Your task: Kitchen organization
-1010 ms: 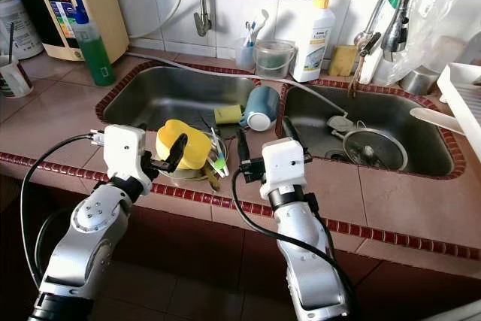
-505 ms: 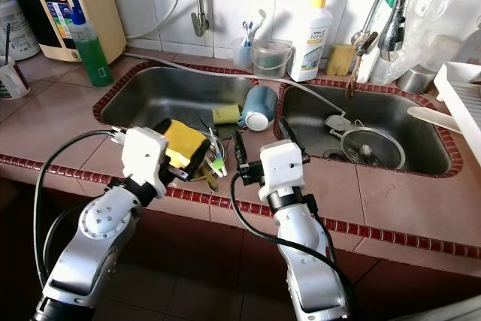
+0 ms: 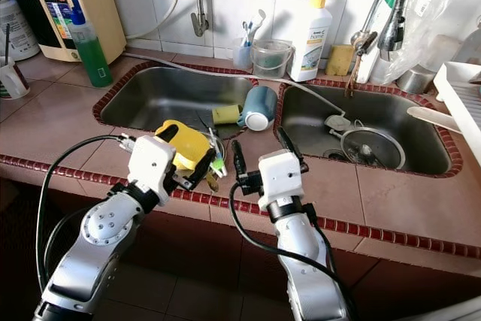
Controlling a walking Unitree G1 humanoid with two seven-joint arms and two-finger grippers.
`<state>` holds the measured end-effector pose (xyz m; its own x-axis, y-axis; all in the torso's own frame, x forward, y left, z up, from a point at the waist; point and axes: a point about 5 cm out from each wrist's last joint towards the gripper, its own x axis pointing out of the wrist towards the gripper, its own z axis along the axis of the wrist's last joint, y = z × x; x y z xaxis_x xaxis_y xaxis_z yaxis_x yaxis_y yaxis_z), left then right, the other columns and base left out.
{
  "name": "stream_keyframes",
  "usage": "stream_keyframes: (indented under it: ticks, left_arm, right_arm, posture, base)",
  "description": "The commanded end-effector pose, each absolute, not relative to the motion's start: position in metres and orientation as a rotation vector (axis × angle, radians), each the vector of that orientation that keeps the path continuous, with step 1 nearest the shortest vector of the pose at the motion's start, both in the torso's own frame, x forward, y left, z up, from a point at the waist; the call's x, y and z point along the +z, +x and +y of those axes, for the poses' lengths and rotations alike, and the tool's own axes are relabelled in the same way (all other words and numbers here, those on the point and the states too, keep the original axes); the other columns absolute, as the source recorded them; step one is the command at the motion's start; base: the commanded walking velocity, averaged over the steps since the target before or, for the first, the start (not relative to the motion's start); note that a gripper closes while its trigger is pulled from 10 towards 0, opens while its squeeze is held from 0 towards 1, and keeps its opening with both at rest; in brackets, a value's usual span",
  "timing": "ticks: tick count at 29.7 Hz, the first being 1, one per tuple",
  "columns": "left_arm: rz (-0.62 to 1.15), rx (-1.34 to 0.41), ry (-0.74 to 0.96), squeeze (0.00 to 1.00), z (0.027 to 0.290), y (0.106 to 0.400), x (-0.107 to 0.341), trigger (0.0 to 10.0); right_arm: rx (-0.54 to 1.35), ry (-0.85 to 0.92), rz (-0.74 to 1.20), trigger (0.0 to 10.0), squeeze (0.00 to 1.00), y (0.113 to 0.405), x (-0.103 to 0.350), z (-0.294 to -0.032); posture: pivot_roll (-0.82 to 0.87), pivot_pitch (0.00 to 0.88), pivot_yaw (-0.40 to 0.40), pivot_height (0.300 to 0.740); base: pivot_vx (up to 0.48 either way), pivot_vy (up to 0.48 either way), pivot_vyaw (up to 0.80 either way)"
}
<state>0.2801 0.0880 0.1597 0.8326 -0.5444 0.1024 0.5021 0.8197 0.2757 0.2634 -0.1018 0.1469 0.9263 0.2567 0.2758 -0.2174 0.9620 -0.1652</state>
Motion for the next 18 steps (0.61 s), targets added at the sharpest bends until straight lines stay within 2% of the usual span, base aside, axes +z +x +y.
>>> stream_keyframes:
  ticks: [1,8,11,18]
  left_arm:
    - [-0.206,-0.594,0.271,0.0,0.082,0.281,0.165,10.0]
    - [-0.195,-0.605,0.246,0.0,0.08,0.285,0.165,10.0]
    - [-0.12,-0.516,0.114,0.0,0.09,0.293,0.163,10.0]
    - [-0.01,-0.304,0.033,0.0,0.109,0.309,0.156,10.0]
  right_arm:
    - [0.248,-0.132,-0.325,10.0,0.0,0.26,0.152,-0.1]
    - [0.229,-0.129,-0.324,10.0,0.0,0.259,0.153,-0.102]
    - [0.212,-0.11,-0.325,10.0,0.0,0.26,0.157,-0.105]
    - [0.223,-0.123,-0.336,10.0,0.0,0.264,0.161,-0.104]
  posture:
    - [-0.24,0.0,0.045,0.74]
    - [-0.26,0.0,0.058,0.74]
    - [-0.26,0.0,0.058,0.74]
    - [-0.25,0.0,0.045,0.74]
  base:
    - [0.0,0.0,0.0]
    - [0.0,0.0,0.0]
    - [0.0,0.0,0.0]
    - [0.0,0.0,0.0]
